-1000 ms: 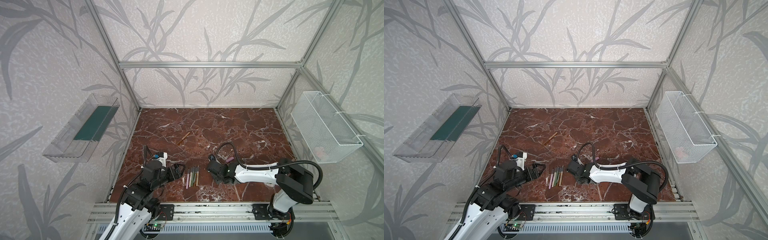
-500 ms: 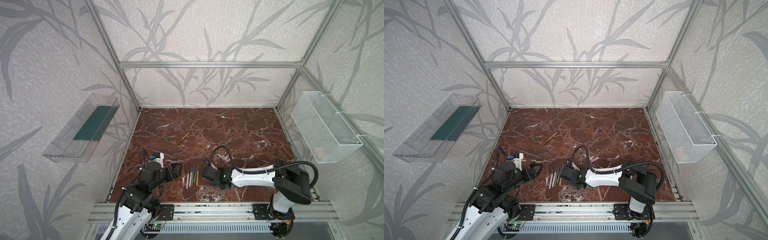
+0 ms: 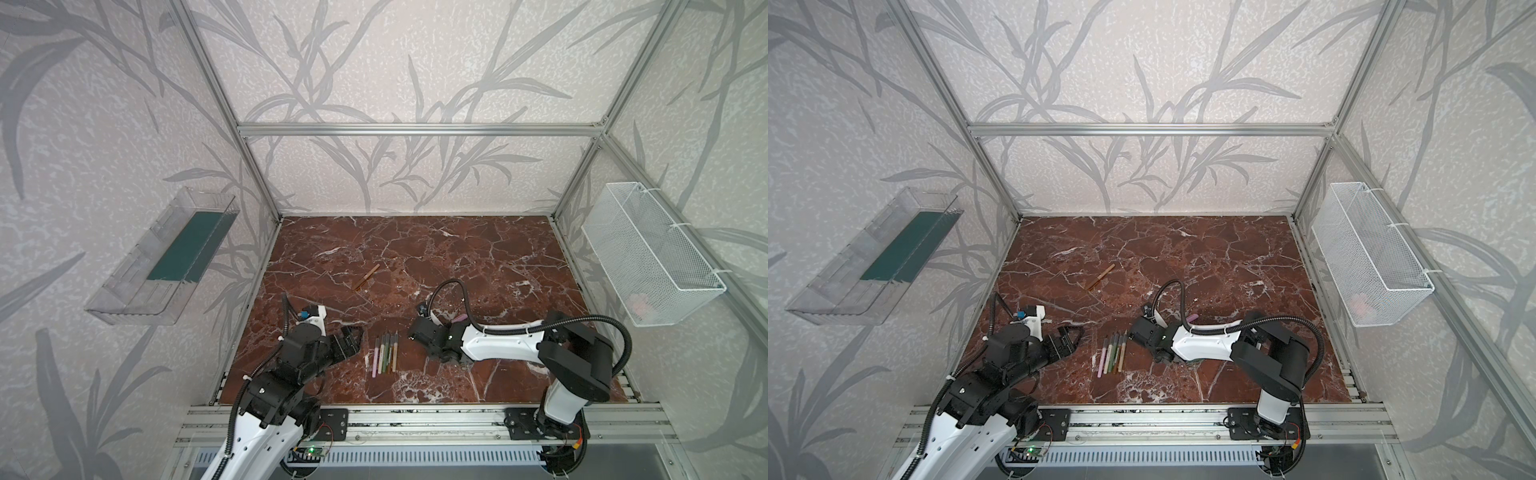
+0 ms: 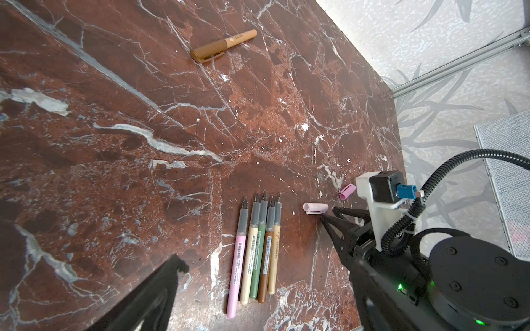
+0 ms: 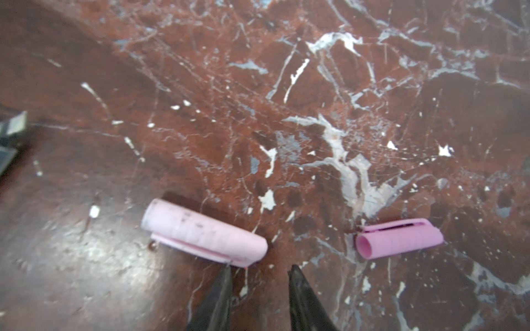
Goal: Insert the pens into the pen caps
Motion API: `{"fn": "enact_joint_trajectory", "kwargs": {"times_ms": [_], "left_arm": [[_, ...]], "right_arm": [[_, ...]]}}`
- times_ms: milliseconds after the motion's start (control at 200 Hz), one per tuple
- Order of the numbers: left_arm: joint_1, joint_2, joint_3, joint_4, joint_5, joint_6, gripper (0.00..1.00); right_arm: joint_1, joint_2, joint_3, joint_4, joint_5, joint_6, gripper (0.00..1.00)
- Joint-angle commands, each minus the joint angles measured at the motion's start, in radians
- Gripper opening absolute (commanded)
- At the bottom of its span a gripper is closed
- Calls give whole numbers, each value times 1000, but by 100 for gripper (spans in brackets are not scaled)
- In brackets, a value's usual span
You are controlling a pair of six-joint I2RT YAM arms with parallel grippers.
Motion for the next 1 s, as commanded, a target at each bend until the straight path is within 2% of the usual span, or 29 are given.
{"fn": "enact_joint_trajectory", "kwargs": {"times_ms": [0,305,610,800,995], "left_arm": [[-5,0,21,7,-25,0,94],[-5,24,26,24,-27,8,95],[-3,31,42,34,-50,20,95],[-3,22,27,14,-165,-19,95],[0,32,26,-63,-278,-72,96]], "right_arm": [[-20,4,-28,-9,-10,-16,35],[-21,97,71,12,-71,-48,37],[12,2,129,-114,25,-35,39],[70,-14,189,-172,51,-16,39],[82,80,276,-207,41,-11,39]]}}
